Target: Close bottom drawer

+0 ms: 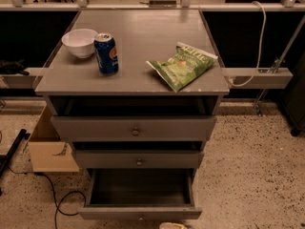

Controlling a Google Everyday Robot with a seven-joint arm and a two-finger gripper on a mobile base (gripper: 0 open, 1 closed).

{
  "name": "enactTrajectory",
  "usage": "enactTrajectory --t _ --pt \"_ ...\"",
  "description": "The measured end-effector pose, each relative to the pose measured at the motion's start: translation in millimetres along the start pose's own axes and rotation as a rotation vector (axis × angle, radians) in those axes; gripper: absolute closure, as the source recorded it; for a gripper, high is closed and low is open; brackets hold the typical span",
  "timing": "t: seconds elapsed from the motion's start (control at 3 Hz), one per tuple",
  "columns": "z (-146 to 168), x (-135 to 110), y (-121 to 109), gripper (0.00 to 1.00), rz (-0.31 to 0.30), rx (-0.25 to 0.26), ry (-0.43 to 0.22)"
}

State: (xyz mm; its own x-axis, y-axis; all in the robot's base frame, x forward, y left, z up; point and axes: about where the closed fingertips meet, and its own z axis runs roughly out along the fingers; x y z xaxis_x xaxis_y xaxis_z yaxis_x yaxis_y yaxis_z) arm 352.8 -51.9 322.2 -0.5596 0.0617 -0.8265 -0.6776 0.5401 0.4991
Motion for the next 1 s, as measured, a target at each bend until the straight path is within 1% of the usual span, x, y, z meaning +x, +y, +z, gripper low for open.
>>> enactTrajectory --t 0.33,0.67,1.0 --pt "3.3 0.5 -1.0 1.00 -0.021 0.002 -0.003" --pt "7.2 -0.4 -4.9 1.00 -0.063 0.004 -0.001" --pt "8.4 -1.1 -8.9 1.00 -0.107 0.021 -0.006"
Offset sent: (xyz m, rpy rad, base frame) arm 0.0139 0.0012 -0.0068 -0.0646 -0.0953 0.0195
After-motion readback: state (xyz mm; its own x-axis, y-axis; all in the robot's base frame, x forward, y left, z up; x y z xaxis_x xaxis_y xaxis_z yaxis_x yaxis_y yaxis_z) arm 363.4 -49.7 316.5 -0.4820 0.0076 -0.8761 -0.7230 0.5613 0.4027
